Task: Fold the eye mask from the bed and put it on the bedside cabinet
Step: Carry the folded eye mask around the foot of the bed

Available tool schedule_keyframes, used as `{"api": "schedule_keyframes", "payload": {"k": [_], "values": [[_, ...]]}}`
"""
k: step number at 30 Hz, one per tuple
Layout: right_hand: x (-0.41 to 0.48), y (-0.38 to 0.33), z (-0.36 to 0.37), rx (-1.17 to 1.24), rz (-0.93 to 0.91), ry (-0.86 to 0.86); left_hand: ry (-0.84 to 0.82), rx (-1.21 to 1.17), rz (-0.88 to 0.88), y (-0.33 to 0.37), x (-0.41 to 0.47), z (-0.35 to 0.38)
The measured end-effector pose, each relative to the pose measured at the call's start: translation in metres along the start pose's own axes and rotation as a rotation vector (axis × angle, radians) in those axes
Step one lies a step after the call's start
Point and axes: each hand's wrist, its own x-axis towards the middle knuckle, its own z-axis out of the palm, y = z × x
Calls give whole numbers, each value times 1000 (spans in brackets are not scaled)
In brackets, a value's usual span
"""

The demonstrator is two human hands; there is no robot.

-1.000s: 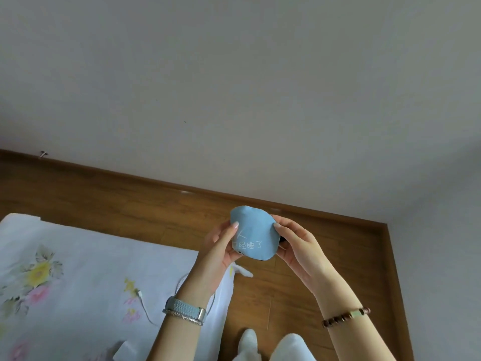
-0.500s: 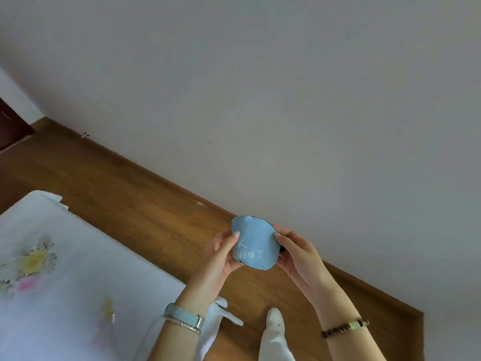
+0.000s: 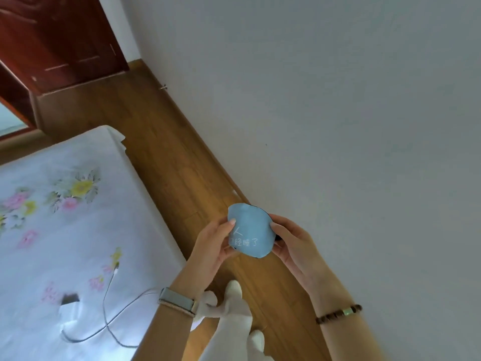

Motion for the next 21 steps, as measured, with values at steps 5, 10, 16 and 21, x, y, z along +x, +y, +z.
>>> {"api": "schedule_keyframes", "payload": {"k": [5, 10, 16, 21], "values": [[64, -25, 35, -37, 29, -114, 91, -24, 61, 40, 33, -14], [129, -59, 81, -110, 7, -190, 144, -22, 159, 94, 73, -29], [200, -95, 152, -155, -4, -268, 192, -62, 254, 166, 122, -63], [256, -118, 211, -185, 20, -331, 246, -90, 323, 221, 156, -96]]}}
